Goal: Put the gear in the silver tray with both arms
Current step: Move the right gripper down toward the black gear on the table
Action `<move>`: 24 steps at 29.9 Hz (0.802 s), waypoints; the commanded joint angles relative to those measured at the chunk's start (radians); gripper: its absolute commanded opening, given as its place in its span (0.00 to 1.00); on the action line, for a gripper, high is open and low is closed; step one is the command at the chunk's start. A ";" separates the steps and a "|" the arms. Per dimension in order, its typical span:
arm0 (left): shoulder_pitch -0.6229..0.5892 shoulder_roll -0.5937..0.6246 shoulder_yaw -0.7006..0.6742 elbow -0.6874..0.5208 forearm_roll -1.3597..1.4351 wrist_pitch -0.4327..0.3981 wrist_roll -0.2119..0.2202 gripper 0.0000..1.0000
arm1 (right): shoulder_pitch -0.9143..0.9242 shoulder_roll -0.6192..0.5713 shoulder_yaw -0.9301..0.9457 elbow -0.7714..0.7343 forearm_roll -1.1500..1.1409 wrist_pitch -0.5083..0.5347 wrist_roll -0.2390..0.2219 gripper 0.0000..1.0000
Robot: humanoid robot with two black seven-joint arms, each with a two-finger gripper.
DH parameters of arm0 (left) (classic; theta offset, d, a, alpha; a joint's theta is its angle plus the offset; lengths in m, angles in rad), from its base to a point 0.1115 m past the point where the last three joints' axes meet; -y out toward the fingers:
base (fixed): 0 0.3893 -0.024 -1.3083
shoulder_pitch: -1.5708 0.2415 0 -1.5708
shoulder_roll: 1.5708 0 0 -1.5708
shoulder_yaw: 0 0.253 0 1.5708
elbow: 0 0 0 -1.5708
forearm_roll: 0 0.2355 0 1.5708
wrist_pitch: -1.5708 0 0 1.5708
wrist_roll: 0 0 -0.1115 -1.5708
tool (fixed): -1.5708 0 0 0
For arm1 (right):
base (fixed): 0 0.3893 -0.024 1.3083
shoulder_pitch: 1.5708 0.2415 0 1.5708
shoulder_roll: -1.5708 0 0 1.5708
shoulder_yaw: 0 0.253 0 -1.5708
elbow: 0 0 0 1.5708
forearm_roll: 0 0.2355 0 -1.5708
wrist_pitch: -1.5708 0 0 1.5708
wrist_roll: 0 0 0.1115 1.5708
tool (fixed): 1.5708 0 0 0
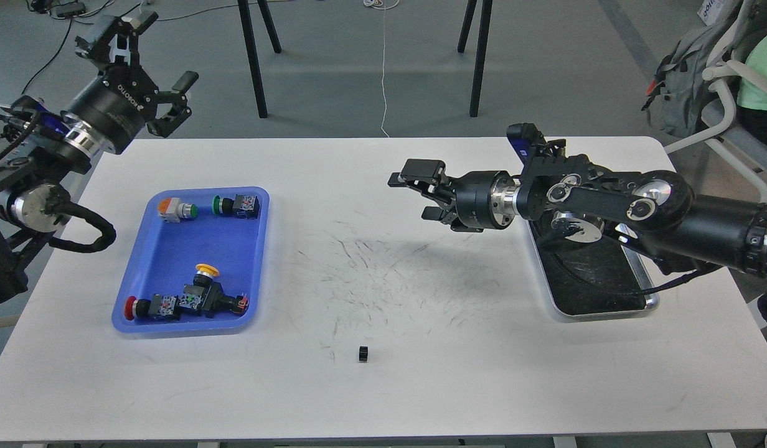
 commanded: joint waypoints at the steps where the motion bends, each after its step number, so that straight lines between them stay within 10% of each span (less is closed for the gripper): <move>1: 0.000 0.001 0.000 0.000 0.000 0.000 0.000 1.00 | 0.007 0.051 -0.022 0.003 -0.164 0.002 0.021 0.99; 24: 0.000 0.042 -0.006 -0.023 0.000 0.000 0.000 1.00 | 0.017 0.252 -0.219 -0.007 -0.931 -0.109 0.340 0.97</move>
